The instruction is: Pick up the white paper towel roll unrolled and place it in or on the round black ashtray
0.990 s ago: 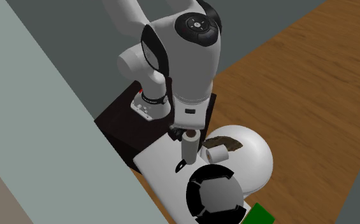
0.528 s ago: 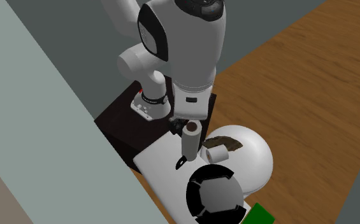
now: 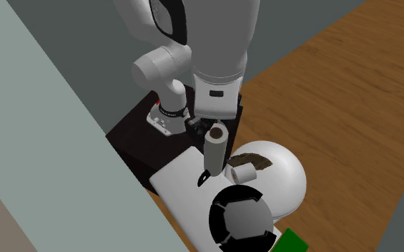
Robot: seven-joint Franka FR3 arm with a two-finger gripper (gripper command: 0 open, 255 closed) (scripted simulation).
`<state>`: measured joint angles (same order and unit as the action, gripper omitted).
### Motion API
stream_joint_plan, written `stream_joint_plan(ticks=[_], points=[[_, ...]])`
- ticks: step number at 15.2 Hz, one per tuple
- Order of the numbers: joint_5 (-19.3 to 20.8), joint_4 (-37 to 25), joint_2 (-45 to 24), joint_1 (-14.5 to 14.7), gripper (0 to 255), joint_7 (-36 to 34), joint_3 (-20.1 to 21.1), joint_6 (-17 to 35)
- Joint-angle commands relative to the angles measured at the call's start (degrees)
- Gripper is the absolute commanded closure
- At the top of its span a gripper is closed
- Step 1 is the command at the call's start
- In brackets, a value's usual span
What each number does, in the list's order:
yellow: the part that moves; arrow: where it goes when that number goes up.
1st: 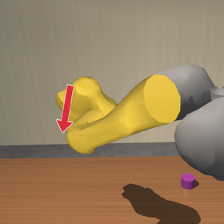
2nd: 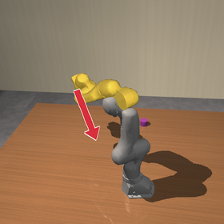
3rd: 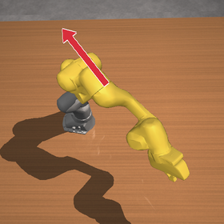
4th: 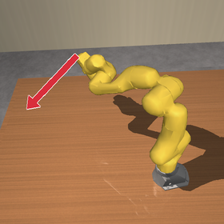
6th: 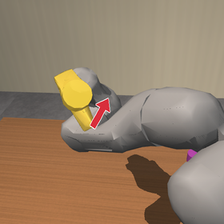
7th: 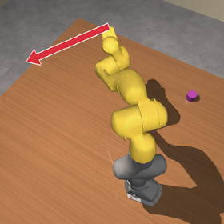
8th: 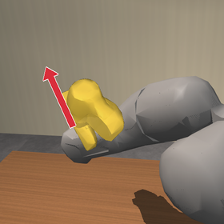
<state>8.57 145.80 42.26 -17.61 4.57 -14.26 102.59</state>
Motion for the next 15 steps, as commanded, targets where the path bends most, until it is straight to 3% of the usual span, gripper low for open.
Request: stream_joint_plan(ticks=[1, 14, 15], points=[[-0.5, -3.2, -2.3, 0.5, 255, 0.1, 0.0, -0.9], [-6.3, -38.2, -30.2, 4.5, 255, 3.1, -2.4, -8.4], [-6.3, -38.5, -30.4, 4.4, 255, 3.1, -2.4, -8.5]])
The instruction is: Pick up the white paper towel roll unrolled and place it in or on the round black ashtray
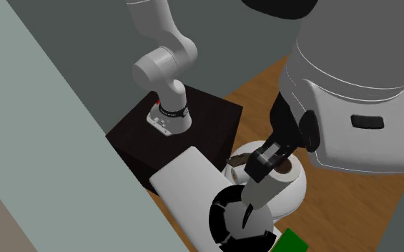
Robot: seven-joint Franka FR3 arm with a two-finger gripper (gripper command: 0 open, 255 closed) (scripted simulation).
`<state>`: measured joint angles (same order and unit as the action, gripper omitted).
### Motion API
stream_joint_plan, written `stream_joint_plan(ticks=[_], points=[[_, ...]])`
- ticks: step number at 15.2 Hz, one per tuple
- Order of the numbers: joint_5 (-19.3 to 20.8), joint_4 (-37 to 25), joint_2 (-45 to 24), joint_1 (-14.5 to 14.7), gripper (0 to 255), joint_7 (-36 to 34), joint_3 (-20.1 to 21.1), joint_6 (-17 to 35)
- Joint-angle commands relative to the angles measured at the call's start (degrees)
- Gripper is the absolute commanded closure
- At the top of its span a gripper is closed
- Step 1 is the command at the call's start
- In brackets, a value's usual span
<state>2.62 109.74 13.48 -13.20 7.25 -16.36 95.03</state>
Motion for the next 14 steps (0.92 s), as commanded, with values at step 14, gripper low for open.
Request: stream_joint_plan(ticks=[14], points=[[-0.2, 8.5, -1.4, -0.2, 255, 0.5, -0.6, 9.9]])
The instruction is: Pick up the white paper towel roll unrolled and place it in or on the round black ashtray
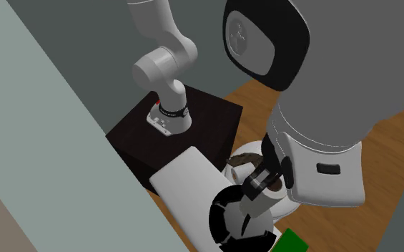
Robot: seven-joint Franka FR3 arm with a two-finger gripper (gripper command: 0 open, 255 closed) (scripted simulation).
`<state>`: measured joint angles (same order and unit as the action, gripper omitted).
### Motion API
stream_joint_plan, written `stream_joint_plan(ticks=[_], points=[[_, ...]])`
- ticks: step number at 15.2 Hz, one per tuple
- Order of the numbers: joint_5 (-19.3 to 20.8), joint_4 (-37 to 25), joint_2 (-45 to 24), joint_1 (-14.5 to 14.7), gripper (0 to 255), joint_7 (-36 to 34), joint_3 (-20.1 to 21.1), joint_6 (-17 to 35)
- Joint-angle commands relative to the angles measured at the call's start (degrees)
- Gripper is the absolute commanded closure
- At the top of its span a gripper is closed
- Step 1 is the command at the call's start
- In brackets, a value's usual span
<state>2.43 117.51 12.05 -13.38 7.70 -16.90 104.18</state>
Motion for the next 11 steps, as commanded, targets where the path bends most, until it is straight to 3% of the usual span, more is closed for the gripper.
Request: stream_joint_plan(ticks=[1, 11], points=[[0.0, 1.4, 0.0, 0.0, 255, 0.0, -0.1, 1.5], [-0.2, 7.7, -1.6, -0.1, 255, 0.4, -0.5, 9.3]])
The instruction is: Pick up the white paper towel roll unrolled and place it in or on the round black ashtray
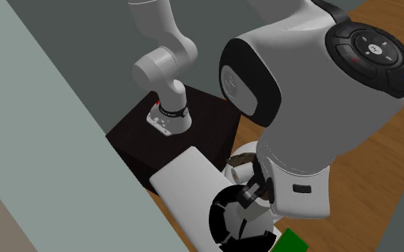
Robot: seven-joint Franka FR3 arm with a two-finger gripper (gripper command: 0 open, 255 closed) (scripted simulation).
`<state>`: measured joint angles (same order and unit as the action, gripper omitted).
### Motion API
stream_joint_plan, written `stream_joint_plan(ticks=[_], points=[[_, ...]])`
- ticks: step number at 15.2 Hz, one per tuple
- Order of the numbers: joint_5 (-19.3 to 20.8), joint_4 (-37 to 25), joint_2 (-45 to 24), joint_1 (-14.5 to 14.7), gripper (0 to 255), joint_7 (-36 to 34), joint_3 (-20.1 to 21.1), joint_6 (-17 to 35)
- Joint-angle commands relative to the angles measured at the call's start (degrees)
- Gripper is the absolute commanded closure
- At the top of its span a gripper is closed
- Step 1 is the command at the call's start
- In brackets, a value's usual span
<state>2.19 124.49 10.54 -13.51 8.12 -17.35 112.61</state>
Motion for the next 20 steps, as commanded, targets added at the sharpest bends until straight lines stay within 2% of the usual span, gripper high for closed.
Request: stream_joint_plan(ticks=[1, 5, 13, 14, 19, 20], points=[[-0.1, 1.2, -0.3, 0.0, 255, 0.1, -0.1, 1.6], [-0.3, 3.6, -1.5, 0.0, 255, 0.4, -0.3, 5.0], [-0.3, 3.6, -1.5, 0.0, 255, 0.4, -0.3, 5.0], [-0.3, 3.6, -1.5, 0.0, 0, 0.4, -0.3, 5.1], [-0.3, 3.6, -1.5, 0.0, 0, 0.4, -0.3, 5.0], [-0.2, 2.2, -0.9, 0.0, 0, 0.2, -0.2, 3.1]])
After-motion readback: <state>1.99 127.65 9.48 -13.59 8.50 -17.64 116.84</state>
